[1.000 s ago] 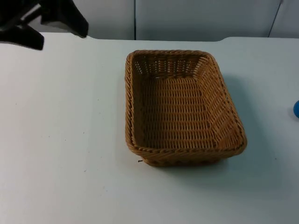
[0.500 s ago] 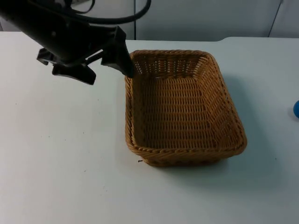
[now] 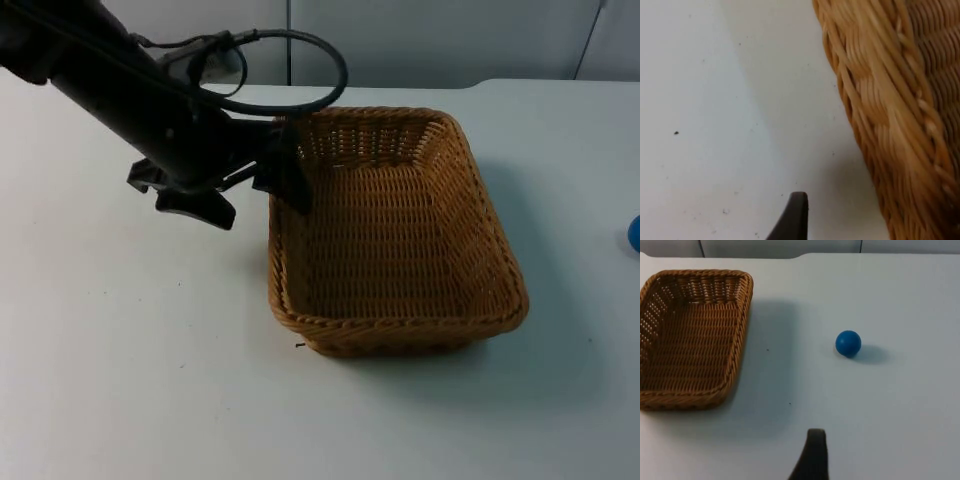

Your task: Pick up the basket with the left hand and place the ball into the basket with the right hand.

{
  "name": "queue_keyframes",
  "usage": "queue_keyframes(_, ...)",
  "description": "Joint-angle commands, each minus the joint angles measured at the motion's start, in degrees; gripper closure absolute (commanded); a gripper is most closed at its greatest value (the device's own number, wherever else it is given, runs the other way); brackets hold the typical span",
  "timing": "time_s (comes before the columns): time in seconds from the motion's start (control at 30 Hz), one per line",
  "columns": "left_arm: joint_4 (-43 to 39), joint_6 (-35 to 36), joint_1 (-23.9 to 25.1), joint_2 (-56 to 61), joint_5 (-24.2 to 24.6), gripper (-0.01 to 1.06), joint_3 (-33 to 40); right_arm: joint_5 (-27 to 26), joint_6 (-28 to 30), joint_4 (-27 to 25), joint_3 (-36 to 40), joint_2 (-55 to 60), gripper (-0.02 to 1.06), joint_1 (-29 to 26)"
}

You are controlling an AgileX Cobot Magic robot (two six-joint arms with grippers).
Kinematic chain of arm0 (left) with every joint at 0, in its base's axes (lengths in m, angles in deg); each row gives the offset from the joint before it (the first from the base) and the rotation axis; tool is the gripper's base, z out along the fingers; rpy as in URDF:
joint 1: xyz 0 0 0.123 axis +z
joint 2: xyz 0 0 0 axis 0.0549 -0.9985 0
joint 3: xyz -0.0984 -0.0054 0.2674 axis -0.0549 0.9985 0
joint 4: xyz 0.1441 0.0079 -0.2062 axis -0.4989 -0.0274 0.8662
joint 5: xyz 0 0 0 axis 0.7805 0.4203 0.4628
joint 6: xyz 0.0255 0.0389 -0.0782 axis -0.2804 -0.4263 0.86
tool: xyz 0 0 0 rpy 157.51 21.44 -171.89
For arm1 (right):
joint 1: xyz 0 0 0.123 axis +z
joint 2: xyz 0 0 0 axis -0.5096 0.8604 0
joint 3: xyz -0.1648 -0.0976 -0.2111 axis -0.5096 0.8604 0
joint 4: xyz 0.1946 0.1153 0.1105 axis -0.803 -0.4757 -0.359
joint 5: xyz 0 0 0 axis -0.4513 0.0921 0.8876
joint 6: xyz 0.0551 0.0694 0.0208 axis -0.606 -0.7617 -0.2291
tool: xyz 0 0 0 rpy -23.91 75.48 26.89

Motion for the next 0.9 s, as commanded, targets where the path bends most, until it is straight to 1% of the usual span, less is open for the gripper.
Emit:
queue_keyframes(0.0, 0.80, 0.10, -1.07, -0.80, 0.81, 0.21, -1.24, -0.55, -0.05, 0.30, 0.34, -0.24, 0.31, -0.27)
queue_keyframes(0.23, 1.71, 0.49, -2.43, -3.95, 0.58, 0.21, -3.70, -0.55, -0.05, 0.30, 0.34, -0.24, 0.31, -0.27)
queue_keyframes(0.47, 2.05, 1.83, -2.63, -5.25, 0.58, 0.22, -3.83, -0.55, -0.05, 0.30, 0.34, -0.24, 0.31, -0.27)
queue_keyframes(0.5, 2.33, 1.94, -2.63, -5.25, 0.58, 0.26, -3.83, -0.55, -0.05, 0.30, 0.34, -0.24, 0.31, -0.27)
queue_keyframes(0.57, 2.70, 2.09, -2.63, -5.25, 0.48, 0.41, -3.83, -0.55, -0.05, 0.30, 0.34, -0.24, 0.31, -0.27)
queue_keyframes(0.6, 2.70, 2.09, -2.63, -5.25, 0.48, 0.41, -3.83, -0.55, -0.05, 0.30, 0.34, -0.24, 0.31, -0.27)
queue_keyframes(0.67, 2.81, 2.09, -2.63, -5.25, 0.48, 0.58, -3.83, -0.55, -0.05, 0.30, 0.34, -0.24, 0.31, -0.27)
queue_keyframes(0.73, 2.81, 2.09, -2.63, -5.25, 0.37, 0.70, -3.83, -0.55, -0.05, 0.30, 0.34, -0.24, 0.31, -0.27)
queue_keyframes(0.77, 3.08, 2.09, -2.63, -5.25, 0.38, 0.75, -3.83, -0.55, -0.05, 0.30, 0.34, -0.24, 0.31, -0.27)
queue_keyframes(0.8, 3.08, 2.09, -2.63, -5.25, 0.38, 0.75, -3.83, -0.55, -0.05, 0.30, 0.34, -0.24, 0.31, -0.27)
queue_keyframes(0.87, 3.84, 2.09, -2.63, -5.25, 0.38, 0.80, -3.83, -0.55, -0.05, 0.30, 0.34, -0.24, 0.31, -0.27)
